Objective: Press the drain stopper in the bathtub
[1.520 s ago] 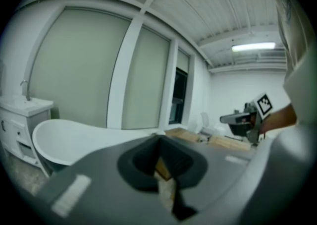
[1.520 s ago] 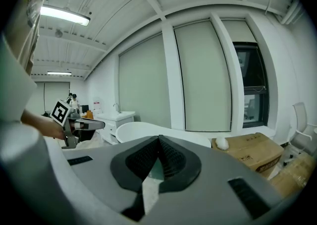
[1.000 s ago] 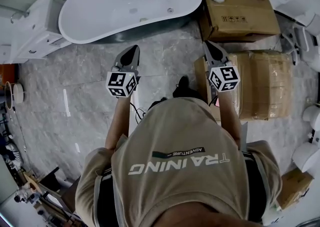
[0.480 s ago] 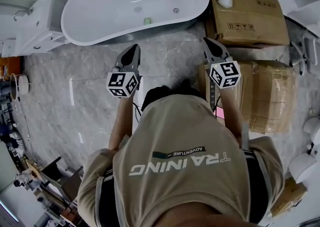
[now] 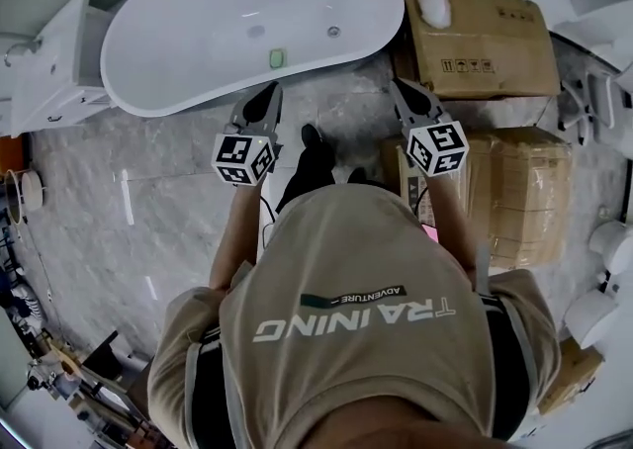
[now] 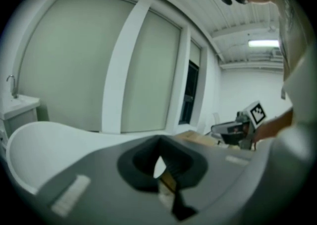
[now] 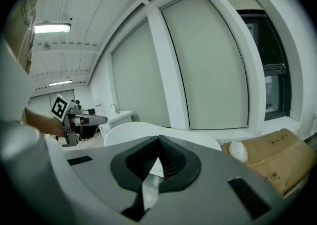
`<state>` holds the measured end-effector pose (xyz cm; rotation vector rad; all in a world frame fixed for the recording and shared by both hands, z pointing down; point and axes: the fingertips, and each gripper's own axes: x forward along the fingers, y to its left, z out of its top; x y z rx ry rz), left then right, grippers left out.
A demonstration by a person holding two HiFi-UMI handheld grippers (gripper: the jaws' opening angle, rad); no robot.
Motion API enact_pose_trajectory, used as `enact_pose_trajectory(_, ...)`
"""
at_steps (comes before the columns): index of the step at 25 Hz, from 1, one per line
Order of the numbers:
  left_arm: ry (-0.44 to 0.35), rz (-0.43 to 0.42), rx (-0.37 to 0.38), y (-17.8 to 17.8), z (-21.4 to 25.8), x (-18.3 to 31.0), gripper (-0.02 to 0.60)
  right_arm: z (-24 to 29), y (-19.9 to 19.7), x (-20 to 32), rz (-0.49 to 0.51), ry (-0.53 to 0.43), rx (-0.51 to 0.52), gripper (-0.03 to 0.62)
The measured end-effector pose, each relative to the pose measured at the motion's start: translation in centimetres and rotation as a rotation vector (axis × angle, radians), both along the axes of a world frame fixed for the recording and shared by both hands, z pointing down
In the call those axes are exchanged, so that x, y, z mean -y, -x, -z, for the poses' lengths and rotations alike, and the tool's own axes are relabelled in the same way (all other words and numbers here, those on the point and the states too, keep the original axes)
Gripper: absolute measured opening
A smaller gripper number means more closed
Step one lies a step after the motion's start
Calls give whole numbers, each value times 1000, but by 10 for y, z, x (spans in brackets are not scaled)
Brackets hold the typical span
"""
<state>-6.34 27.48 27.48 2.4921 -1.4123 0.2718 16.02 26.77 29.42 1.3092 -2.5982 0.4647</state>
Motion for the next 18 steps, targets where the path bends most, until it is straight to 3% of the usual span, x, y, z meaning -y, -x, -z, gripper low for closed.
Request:
enact_pose_trajectory(12, -33, -191, 69, 44, 4, 140, 2, 20, 59, 138, -116, -27, -37, 8)
enact_pose_trajectory(18, -36, -207, 48, 64, 3, 181, 2, 32, 72, 183, -144, -58, -63, 8)
